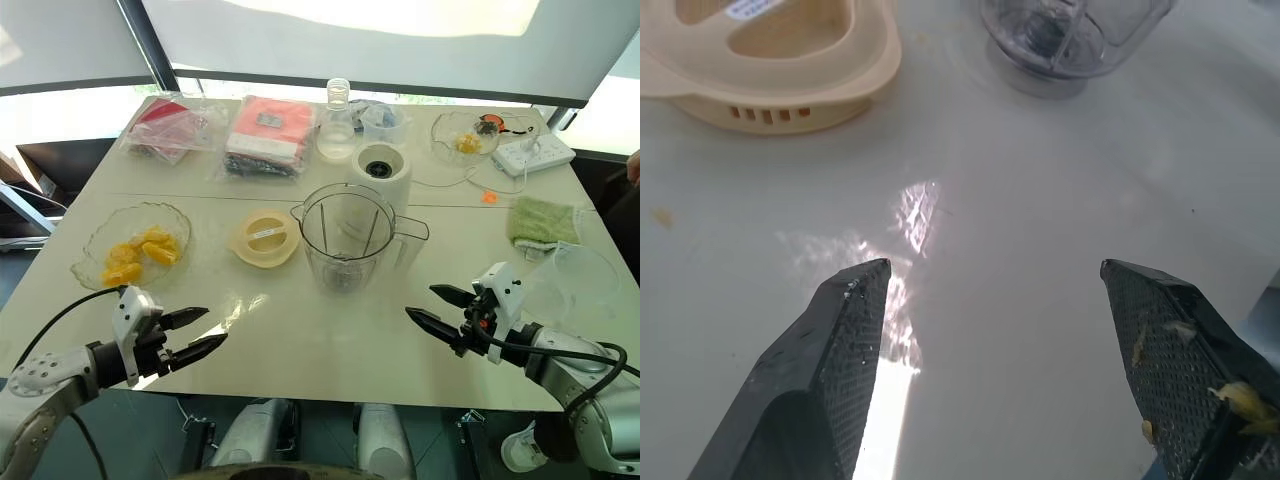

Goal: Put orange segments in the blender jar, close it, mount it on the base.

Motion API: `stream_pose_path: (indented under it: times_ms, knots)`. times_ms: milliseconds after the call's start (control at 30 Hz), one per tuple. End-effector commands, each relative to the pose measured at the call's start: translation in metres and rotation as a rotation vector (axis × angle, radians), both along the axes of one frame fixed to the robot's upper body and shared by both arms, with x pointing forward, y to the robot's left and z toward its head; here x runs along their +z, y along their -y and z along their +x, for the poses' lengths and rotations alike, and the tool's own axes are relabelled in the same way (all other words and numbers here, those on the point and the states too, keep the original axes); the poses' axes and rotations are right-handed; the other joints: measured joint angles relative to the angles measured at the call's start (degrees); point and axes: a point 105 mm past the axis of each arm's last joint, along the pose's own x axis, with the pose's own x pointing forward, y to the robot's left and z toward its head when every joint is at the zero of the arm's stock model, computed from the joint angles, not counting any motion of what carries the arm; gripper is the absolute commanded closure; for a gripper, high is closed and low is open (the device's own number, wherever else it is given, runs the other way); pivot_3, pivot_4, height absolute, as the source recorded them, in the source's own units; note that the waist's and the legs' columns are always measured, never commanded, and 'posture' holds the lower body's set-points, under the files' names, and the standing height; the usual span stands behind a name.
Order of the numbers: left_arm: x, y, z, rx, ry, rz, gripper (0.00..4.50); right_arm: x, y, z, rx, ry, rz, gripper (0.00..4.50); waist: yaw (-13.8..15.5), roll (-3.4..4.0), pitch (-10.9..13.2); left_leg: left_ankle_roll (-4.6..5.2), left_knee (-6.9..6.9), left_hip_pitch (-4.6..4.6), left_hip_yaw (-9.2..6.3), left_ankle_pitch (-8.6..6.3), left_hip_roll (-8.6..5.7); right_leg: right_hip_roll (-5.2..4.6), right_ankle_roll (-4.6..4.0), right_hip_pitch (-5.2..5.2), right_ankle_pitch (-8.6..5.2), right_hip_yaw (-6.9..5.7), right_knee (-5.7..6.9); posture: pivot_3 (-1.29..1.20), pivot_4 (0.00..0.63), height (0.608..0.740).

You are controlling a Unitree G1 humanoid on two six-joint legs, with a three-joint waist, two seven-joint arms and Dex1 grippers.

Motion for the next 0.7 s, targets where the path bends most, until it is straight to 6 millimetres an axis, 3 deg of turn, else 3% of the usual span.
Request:
stream_pose_path:
  times_ms: [33, 500, 700]
  knots:
    - [0.008, 0.001, 0.003, 0.005, 0.027, -0.008, 1.01, 0.013, -0.001, -0.001, 0.003, 0.049, -0.002, 0.83, -0.02, 0.00, 0.00, 0.00, 0.00, -0.02, 0.00, 0.00, 0.00, 0.00, 0.00, -0.01, 0.00, -0.01, 0.00, 0.00, 0.150, 0.740]
    - [0.025, -0.003, 0.016, 0.055, 0.089, -0.009, 1.01, 0.022, -0.007, -0.003, 0.063, 0.063, -0.022, 0.83, 0.05, -0.01, 0.00, 0.02, 0.06, -0.02, 0.01, 0.01, -0.02, 0.05, 0.01, 0.01, 0.01, -0.04, 0.02, 0.00, 0.150, 0.740]
    - [0.080, -0.038, 0.052, 0.387, 0.230, -0.044, 1.01, 0.034, -0.032, -0.044, 0.311, -0.056, -0.102, 0.83, 1.22, -0.05, 0.00, 0.04, 0.22, -0.01, -0.07, 0.03, -0.01, 0.13, 0.02, 0.08, 0.01, -0.12, 0.14, 0.00, 0.150, 0.740]
